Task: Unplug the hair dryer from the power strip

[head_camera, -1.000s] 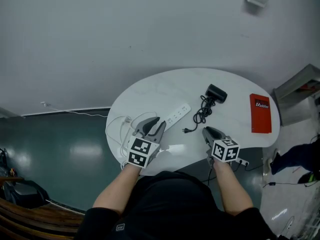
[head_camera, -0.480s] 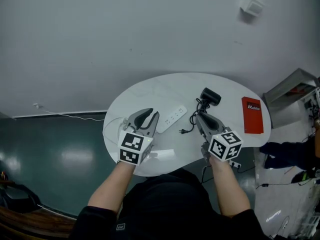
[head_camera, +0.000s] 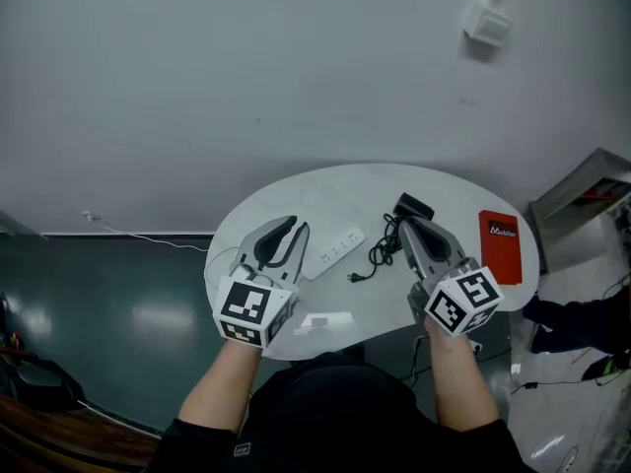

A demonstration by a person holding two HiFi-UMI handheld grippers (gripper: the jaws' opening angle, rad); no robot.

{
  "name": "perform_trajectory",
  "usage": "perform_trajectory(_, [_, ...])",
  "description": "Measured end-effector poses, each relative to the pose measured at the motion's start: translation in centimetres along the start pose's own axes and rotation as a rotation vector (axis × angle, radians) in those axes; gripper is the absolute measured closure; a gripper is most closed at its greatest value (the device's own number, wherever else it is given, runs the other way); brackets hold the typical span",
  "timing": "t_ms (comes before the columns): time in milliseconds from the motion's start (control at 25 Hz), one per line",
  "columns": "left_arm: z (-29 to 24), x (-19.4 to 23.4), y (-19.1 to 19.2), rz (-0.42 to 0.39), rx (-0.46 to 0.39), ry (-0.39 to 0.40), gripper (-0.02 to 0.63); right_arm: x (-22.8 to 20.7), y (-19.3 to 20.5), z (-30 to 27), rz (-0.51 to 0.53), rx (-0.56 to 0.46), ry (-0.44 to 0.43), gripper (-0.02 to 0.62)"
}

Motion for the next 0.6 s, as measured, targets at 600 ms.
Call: perform_trajectory(600, [0.6,-1.0,-3.5,-0.017,-0.105,-0.090,0.563,-2.4,-4.7,3.8,0.122,-0.222,0.031,0.560])
Point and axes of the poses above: the fingertips, and each gripper's own axes: z backward along the fingers, x to its left, y out of its underside, the point moved 2 cm from there along z, backward along the fingers, and after that the axes turned 4 degrees about y, right-handed, at the moved point
